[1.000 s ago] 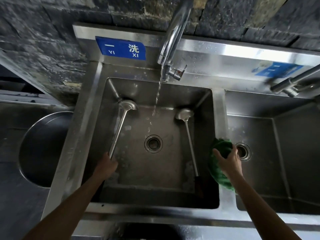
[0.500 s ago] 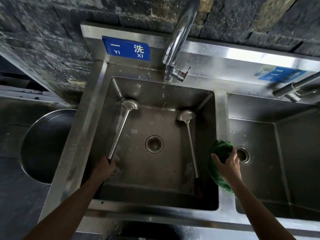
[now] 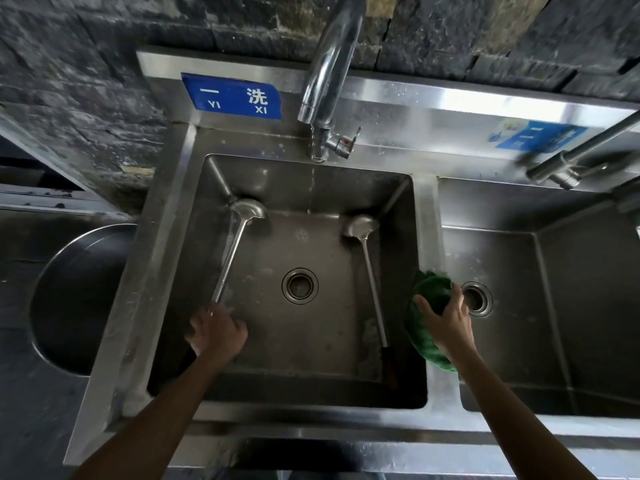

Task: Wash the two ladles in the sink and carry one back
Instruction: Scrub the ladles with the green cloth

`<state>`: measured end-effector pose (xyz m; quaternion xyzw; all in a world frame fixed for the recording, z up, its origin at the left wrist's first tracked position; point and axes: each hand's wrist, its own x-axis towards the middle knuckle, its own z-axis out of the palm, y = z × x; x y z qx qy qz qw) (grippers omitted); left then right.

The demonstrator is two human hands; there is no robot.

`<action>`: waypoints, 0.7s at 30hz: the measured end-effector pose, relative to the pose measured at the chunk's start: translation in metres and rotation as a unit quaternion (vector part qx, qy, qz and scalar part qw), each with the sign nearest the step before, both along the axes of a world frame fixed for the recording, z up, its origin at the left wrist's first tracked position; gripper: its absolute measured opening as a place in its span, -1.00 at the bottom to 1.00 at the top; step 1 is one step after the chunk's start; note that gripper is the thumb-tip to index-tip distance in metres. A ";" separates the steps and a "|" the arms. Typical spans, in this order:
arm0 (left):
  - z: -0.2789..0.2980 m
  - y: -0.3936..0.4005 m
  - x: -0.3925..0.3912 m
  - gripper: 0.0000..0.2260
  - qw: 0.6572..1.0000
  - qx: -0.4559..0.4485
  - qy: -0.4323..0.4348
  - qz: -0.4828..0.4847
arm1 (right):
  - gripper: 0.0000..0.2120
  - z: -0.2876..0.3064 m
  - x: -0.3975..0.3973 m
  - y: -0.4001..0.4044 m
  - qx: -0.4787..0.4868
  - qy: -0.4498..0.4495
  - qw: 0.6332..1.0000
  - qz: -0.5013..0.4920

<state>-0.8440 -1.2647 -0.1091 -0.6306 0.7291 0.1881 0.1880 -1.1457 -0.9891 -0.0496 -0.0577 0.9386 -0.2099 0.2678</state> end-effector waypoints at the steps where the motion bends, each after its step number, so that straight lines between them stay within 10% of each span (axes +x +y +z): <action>1: 0.001 0.007 -0.009 -0.45 0.999 -0.010 -0.004 -0.034 | -0.14 0.001 0.000 0.002 0.002 0.003 1.000 -0.001; 11: 0.038 0.105 -0.142 -0.52 0.930 0.169 0.244 -0.217 | -0.27 0.017 -0.004 0.028 -0.016 0.023 1.000 0.002; 17: 0.062 0.157 -0.214 -0.60 0.863 0.336 0.363 -0.101 | -0.40 0.013 -0.017 0.054 -0.083 -0.098 0.985 -0.119; 21: 0.060 0.179 -0.245 -0.62 0.827 0.438 0.351 0.022 | -0.60 -0.004 -0.022 0.060 -0.226 -0.268 0.900 -0.260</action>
